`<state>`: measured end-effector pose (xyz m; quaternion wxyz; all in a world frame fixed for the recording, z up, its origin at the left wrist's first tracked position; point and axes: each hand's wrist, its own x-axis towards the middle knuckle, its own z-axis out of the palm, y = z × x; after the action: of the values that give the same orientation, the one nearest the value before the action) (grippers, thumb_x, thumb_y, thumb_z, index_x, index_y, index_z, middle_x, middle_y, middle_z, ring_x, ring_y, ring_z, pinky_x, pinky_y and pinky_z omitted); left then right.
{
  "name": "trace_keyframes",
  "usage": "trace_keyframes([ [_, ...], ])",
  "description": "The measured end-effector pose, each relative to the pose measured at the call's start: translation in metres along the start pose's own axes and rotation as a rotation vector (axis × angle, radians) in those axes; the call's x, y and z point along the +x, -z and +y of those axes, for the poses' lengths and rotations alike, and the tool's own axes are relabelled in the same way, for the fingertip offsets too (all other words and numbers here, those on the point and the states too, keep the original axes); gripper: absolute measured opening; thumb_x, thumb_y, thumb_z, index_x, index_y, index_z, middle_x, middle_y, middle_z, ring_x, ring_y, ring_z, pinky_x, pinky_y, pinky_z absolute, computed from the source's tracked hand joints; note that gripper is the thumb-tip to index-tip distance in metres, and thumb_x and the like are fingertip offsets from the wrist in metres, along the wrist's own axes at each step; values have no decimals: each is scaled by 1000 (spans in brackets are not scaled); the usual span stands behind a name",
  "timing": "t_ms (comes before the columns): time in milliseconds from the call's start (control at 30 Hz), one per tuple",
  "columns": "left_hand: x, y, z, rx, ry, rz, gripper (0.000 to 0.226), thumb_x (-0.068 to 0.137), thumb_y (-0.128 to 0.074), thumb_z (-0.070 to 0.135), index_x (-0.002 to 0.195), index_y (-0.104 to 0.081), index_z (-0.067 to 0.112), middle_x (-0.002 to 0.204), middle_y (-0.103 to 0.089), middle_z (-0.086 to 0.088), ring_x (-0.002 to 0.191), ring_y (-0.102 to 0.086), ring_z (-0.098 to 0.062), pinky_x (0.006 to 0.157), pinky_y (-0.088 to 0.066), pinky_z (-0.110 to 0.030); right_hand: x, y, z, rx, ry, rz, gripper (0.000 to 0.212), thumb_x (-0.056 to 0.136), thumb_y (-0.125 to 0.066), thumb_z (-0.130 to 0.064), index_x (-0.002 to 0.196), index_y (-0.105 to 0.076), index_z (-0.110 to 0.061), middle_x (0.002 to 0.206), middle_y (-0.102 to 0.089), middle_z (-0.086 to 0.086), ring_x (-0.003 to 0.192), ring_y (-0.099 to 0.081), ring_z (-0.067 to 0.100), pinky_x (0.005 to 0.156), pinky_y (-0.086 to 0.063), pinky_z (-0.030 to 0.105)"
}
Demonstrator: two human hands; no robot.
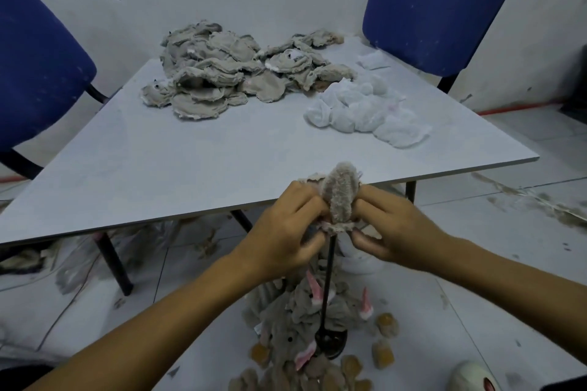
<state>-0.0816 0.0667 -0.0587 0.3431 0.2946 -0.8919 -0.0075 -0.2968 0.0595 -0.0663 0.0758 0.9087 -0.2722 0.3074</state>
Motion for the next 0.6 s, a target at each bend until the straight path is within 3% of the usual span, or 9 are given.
trace_keyframes([
  [100, 19, 19, 0, 32, -85, 45, 9, 78, -68, -7, 79, -60, -4, 81, -54, -17, 74, -47, -30, 64, -38, -36, 14, 19, 6, -75, 17, 8, 13, 85, -64, -9, 87, -68, 3, 85, -62, 18, 71, -59, 35, 57, -50, 39],
  [167, 33, 33, 0, 14, -115, 87, 8, 76, -67, -8, 80, -61, -3, 81, -54, -14, 74, -48, -29, 64, -39, -31, 30, 32, 8, -89, 33, 42, 11, 82, -68, -7, 85, -67, 4, 86, -62, 20, 75, -58, 36, 61, -49, 40],
  [333, 58, 60, -2, -136, -19, 41, 19, 76, -69, -5, 86, -57, 8, 86, -44, 11, 73, -41, 0, 68, -34, -9, 56, 63, 19, -108, 61, 38, 12, 83, -67, -11, 80, -61, -2, 86, -55, 14, 83, -43, 24, 72, -33, 26],
  [400, 66, 63, -4, -207, 72, 41, 23, 78, -68, -1, 87, -54, 15, 84, -46, 15, 72, -44, 0, 65, -39, -16, 63, 68, 19, -73, -14, 77, 17, 84, -65, -16, 79, -60, -1, 89, -53, 13, 85, -40, 20, 72, -31, 19],
  [467, 73, 66, -7, -314, 193, 52, 26, 79, -67, 6, 84, -50, 26, 81, -49, 13, 71, -45, -5, 65, -46, -32, 73, 70, 19, 18, -111, 123, 17, 82, -68, -16, 79, -59, -1, 89, -52, 9, 82, -40, 14, 69, -32, 14],
  [600, 87, 66, -6, -445, 364, 32, 22, 75, -66, 17, 77, -50, 32, 73, -52, 13, 68, -46, -9, 64, -47, -38, 87, 65, 19, 213, -350, 167, 18, 75, -75, -12, 74, -58, -6, 72, -53, -1, 63, -44, 10, 60, -37, 24],
])
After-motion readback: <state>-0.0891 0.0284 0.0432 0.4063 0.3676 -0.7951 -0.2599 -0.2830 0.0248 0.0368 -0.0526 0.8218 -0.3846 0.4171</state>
